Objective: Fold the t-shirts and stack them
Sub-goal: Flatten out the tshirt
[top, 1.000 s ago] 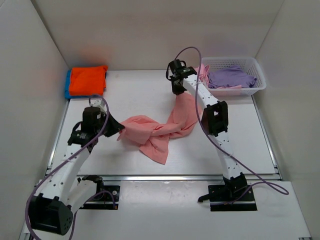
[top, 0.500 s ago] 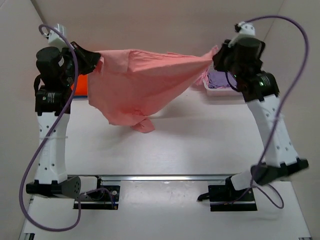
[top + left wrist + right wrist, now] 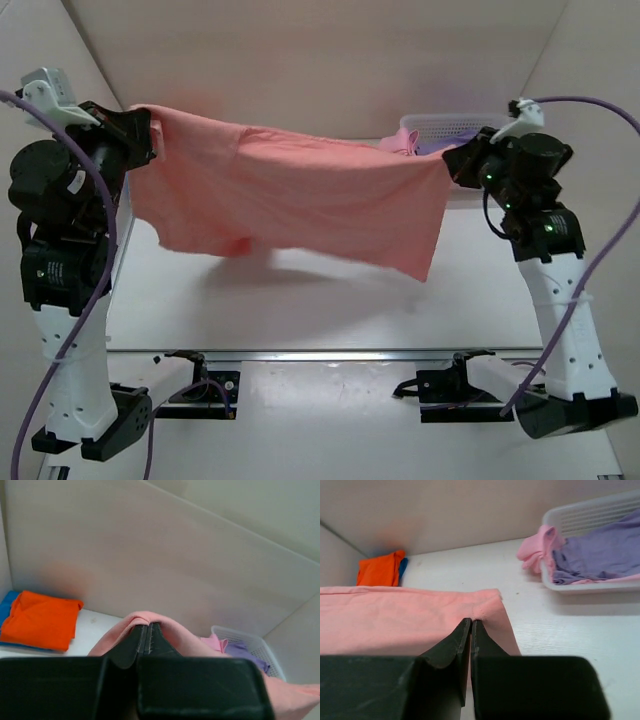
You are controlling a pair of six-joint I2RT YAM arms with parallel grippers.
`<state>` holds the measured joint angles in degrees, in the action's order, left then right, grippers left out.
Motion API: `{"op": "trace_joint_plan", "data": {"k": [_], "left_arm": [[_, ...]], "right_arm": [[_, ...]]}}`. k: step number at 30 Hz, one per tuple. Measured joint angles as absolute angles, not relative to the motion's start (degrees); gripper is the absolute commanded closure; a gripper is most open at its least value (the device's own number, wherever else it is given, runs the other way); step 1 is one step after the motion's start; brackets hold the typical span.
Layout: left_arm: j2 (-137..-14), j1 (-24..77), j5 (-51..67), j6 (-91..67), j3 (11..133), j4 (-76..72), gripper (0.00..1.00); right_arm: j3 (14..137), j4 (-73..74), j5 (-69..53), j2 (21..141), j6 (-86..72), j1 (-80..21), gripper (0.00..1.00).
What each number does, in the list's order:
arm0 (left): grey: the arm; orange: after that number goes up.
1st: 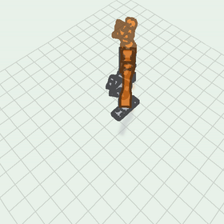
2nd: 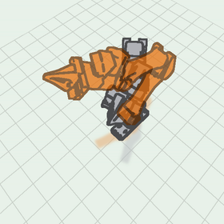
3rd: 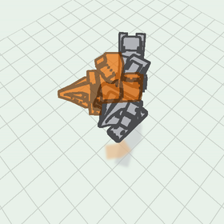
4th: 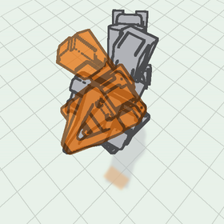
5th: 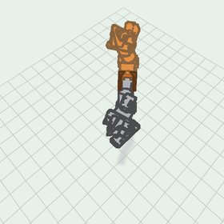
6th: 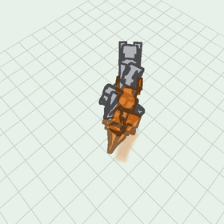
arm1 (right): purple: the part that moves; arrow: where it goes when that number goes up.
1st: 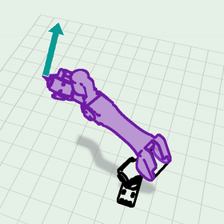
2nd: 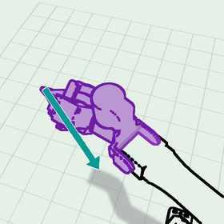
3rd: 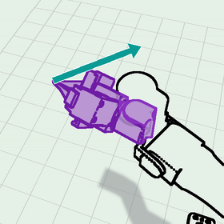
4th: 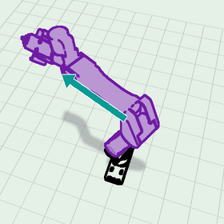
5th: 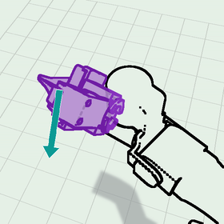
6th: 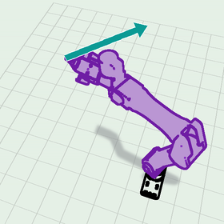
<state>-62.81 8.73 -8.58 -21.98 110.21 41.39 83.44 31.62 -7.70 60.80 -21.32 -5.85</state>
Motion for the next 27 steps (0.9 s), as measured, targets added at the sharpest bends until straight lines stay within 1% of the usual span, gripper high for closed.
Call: {"op": "trace_joint_plan", "data": {"k": [5,7,9,11,13,16,18,20,23,25,27], "left_arm": [[-64.36,4.64,-4.47,-21.91,101.82,37.54,1.00],[-70.00,3.07,-1.45,-21.87,100.92,37.50,1.00],[-77.73,2.15,1.63,-21.85,102.94,37.50,1.00],[-89.19,1.21,5.56,-21.87,110.24,38.70,1.00],[-97.86,-0.45,9.80,-22.52,115.44,37.21,1.00],[-102.72,-4.43,14.96,-24.38,116.03,36.03,1.00],[-102.17,-6.57,16.69,-24.95,116.03,35.88,1.00],[-99.15,-8.38,17.63,-25.15,116.03,35.35,1.00],[-91.44,-7.46,18.06,-25.04,115.22,34.30,1.00],[-82.46,-4.60,19.11,-25.21,109.47,31.31,1.00],[-70.32,-1.56,20.99,-26.20,96.25,25.30,1.00]], "right_arm": [[83.57,28.67,-10.59,70.43,-21.45,-10.79,1.00],[83.79,27.44,-12.01,75.92,-21.67,-10.90,0.99],[85.03,27.20,-12.93,81.80,-21.74,-10.79,1.00],[89.69,28.16,-13.58,88.92,-21.58,-10.76,1.00],[98.10,31.75,-13.43,96.16,-20.60,-11.18,1.00],[114.63,36.25,-11.18,104.42,-17.96,-12.32,1.00],[120.29,37.80,-10.52,104.81,-16.67,-12.86,1.00],[120.70,37.19,-10.50,101.56,-15.66,-13.37,1.00],[110.85,35.42,-10.31,92.09,-14.83,-13.32,1.00],[99.66,32.14,-10.37,85.06,-14.94,-12.93,1.00],[88.44,30.68,-9.78,79.53,-15.09,-12.97,0.99]]}}
